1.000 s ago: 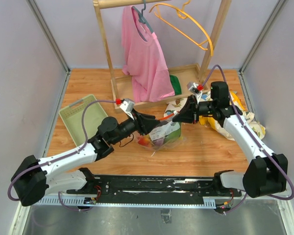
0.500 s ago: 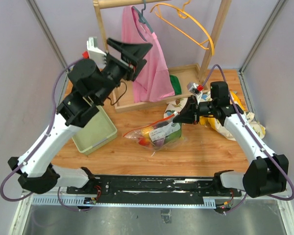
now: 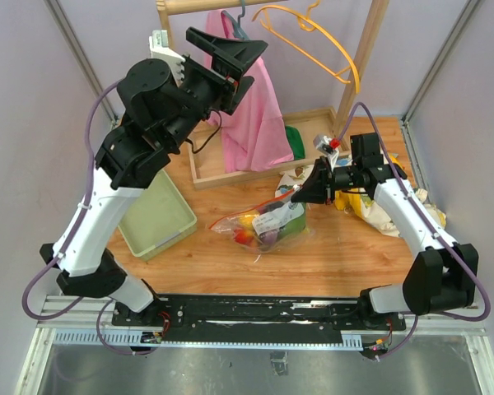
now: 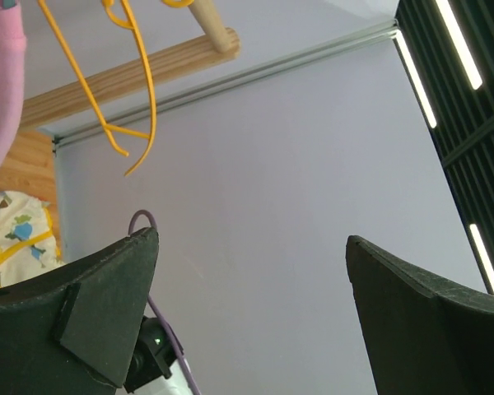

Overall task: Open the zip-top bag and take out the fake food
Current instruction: Unzip the zipper food storage bag at the center of the board.

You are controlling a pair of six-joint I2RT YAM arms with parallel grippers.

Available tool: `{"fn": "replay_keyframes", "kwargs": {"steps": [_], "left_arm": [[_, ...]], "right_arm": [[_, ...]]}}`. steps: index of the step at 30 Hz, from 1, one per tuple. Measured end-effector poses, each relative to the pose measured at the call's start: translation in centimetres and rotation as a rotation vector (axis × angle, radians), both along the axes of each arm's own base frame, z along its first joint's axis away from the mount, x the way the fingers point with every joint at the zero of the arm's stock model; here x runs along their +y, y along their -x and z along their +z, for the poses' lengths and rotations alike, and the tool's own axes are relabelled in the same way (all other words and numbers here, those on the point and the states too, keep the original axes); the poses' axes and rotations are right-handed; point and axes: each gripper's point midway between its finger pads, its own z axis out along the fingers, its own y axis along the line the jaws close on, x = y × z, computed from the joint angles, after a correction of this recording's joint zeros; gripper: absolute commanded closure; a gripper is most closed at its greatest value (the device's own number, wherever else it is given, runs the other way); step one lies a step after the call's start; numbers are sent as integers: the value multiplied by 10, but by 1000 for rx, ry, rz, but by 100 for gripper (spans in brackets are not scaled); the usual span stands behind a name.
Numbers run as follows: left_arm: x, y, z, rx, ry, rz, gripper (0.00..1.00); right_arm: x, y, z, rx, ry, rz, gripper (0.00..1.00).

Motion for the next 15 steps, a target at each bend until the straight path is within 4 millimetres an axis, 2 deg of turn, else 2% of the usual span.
{"fn": "replay_keyframes", "kwargs": {"steps": [6, 9, 11, 15], "left_arm": [[-7, -2, 22, -83, 15, -20, 1], [-15, -5, 19, -127, -25, -38, 1], [-20, -7, -1, -158, -92, -61, 1], [-17, 3, -89, -241, -308, -141, 1]], "right_arm": [[-1, 1, 1, -13, 2, 6, 99], [-1, 2, 0, -21, 3, 9, 99], [-1, 2, -1, -23, 4, 10, 99], [-2, 5, 1, -41, 4, 11, 99]]}}
